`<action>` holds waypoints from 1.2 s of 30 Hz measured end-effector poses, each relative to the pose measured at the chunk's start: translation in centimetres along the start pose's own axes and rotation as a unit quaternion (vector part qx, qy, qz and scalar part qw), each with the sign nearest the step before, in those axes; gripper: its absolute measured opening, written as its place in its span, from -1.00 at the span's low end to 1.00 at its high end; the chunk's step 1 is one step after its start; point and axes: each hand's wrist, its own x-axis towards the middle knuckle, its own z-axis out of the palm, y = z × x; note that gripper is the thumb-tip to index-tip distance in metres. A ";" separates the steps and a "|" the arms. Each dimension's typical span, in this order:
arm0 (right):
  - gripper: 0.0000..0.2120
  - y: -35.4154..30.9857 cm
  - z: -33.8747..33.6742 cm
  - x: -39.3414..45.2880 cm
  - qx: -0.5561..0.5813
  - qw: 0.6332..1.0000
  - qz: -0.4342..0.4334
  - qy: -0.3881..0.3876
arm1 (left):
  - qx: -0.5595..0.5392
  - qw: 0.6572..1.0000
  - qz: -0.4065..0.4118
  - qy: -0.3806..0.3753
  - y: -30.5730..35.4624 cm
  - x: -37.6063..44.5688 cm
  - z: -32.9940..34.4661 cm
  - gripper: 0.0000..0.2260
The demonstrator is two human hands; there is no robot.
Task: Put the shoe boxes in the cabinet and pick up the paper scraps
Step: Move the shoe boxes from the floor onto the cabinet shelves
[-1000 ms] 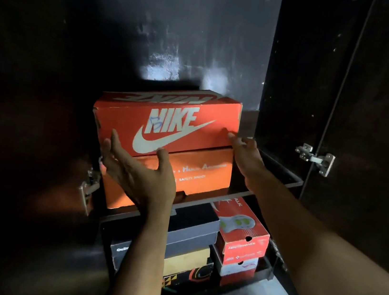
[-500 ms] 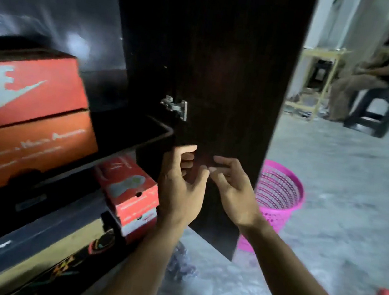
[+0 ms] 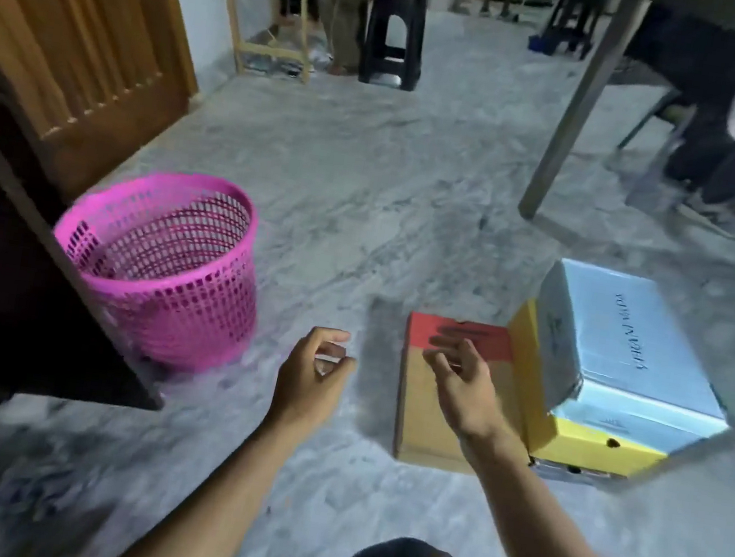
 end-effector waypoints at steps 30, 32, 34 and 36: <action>-0.70 20.9 -2.3 -0.5 0.022 0.956 0.257 0.139 | -0.204 0.938 -0.276 0.054 -15.1 1.1 14.3 -0.47; -0.65 19.7 -1.9 -0.9 0.038 0.965 0.238 0.108 | -0.192 0.940 -0.268 0.090 -14.9 1.2 12.6 -0.54; -0.60 19.1 -1.9 -0.7 0.058 0.964 0.238 0.104 | -0.186 0.940 -0.266 0.107 -14.1 0.9 10.7 -0.64; -0.47 18.3 -2.0 0.1 0.087 0.957 0.249 0.121 | -0.197 0.939 -0.259 0.109 -13.5 0.3 7.6 -0.81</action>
